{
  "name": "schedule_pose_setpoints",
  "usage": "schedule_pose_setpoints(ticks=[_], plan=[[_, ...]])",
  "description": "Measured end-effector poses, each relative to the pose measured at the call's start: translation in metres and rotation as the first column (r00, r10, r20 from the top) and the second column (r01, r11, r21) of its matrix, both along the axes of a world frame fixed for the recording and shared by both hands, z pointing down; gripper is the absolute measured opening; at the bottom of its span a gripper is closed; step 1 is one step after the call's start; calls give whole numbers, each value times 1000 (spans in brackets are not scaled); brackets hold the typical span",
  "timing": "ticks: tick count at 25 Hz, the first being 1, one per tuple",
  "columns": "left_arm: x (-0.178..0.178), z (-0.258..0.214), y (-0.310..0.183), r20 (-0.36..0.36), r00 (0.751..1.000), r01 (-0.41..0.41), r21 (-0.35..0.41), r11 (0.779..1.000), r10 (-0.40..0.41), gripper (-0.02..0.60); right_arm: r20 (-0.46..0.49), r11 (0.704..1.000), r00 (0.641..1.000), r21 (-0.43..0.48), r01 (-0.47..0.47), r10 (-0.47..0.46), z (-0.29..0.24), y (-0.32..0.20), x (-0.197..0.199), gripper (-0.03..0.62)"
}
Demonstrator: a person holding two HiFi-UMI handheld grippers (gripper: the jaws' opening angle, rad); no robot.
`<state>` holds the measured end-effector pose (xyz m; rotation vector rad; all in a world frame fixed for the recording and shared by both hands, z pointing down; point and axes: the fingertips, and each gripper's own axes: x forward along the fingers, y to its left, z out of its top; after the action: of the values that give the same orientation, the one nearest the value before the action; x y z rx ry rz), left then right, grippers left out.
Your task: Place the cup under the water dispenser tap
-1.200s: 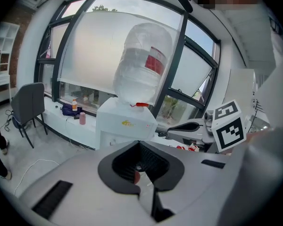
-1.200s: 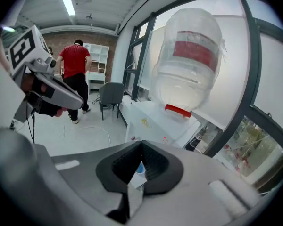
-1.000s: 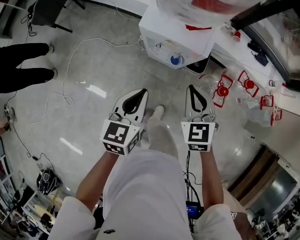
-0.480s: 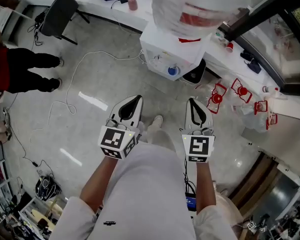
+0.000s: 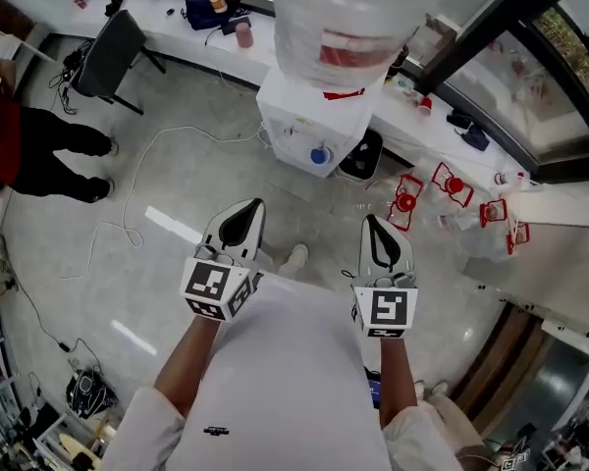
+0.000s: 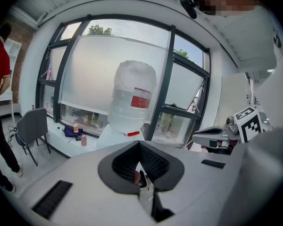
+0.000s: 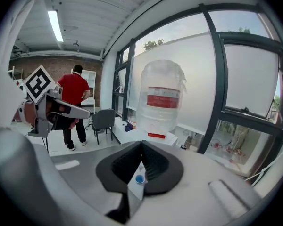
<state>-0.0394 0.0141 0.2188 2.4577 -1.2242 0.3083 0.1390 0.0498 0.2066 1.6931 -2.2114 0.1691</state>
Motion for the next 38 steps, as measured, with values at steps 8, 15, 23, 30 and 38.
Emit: schedule_pose_setpoints(ticks=[8,15,23,30,38], plan=[[14,-24,18,2,999,-42,63,997,42,2,27,998,999,47,-48,47,-24,23,14,11],[20,-36,25,-23,999,-45,82,996,47,2,53,993,996,84,-78,73,-34,26,20,11],[21,-37,29,-24,998,-48,82,995,51,2,46,996,997,68,-62,59,-27,30,11,11],[18,-36,30,-17,999,-45,81,996,47,2,63,996,996,59,-63,59,-25,31,7,11],[16,-41,31,-10,999,-50,92,995,51,2,80,997,996,58,-52,48,-26,33,2,11]])
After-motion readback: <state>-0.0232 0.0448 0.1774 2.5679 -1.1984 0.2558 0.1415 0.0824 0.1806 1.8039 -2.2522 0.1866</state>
